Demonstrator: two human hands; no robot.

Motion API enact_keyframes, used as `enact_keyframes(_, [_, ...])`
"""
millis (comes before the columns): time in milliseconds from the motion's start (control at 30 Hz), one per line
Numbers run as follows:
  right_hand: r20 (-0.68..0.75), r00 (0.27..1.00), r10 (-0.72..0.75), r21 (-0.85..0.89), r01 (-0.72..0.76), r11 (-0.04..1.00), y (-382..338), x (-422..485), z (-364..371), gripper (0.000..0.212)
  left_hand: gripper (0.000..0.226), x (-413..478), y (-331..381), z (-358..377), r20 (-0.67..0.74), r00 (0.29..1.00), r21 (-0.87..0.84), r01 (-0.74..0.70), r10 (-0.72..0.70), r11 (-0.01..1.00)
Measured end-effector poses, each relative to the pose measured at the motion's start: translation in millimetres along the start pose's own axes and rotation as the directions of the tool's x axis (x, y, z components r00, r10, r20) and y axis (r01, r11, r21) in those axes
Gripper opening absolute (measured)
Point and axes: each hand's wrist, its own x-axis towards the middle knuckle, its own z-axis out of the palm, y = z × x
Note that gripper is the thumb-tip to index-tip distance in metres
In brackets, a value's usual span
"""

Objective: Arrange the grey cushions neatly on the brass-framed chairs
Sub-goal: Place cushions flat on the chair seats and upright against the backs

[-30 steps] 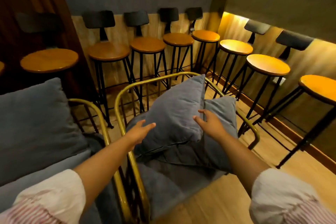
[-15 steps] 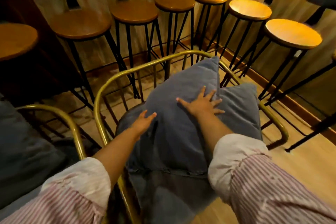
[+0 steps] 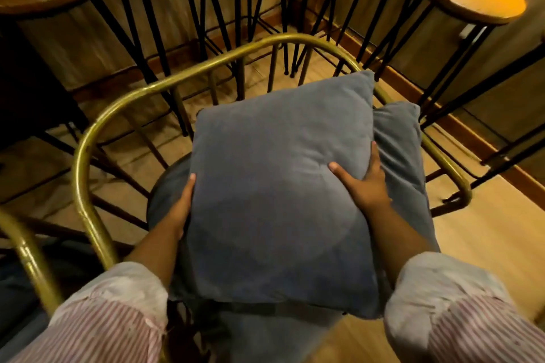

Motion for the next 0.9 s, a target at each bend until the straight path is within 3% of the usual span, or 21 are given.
enact_keyframes(100, [0.009, 1.000, -0.020, 0.044, 0.019, 0.999, 4.7, 5.9, -0.3, 0.115, 0.081, 6.6, -10.0, -0.9, 0.011, 0.999, -0.012, -0.041, 0.041, 0.999])
enact_keyframes(200, [0.048, 0.998, -0.038, 0.145, 0.031, 0.989, 2.2, 1.8, -9.3, 0.121, 0.097, -5.0, -4.0, 2.9, 0.047, 0.993, -0.006, -0.106, 0.106, 0.994])
enact_keyframes(333, [0.089, 0.994, -0.070, 0.268, 0.044, 0.962, -1.8, -9.3, -30.4, 0.115, 0.080, -34.8, 9.0, 0.2, -0.004, 0.977, -0.015, -0.213, 0.213, 0.977])
enact_keyframes(433, [0.124, 0.990, -0.065, 0.322, 0.021, 0.946, -4.6, -21.3, -48.4, 0.101, 0.103, -64.3, 16.4, -3.2, 0.033, 0.958, 0.002, -0.284, 0.284, 0.959])
enact_keyframes(600, [0.155, 0.981, -0.120, 0.404, 0.048, 0.913, -21.6, -54.6, -80.1, 0.099, 0.086, -116.2, 29.1, 0.5, 0.019, 0.920, 0.087, -0.392, 0.392, 0.916])
enact_keyframes(700, [0.080, 0.981, -0.175, 0.398, 0.129, 0.908, -28.3, -77.1, -106.9, 0.087, 0.078, -156.0, 28.7, 5.6, -0.022, 0.898, 0.099, -0.436, 0.440, 0.894])
enact_keyframes(900, [0.098, 0.954, -0.282, 0.440, 0.213, 0.873, -31.3, -142.8, -164.1, 0.103, 0.092, -256.2, 21.2, 7.6, -0.052, 0.831, 0.067, -0.551, 0.554, 0.832])
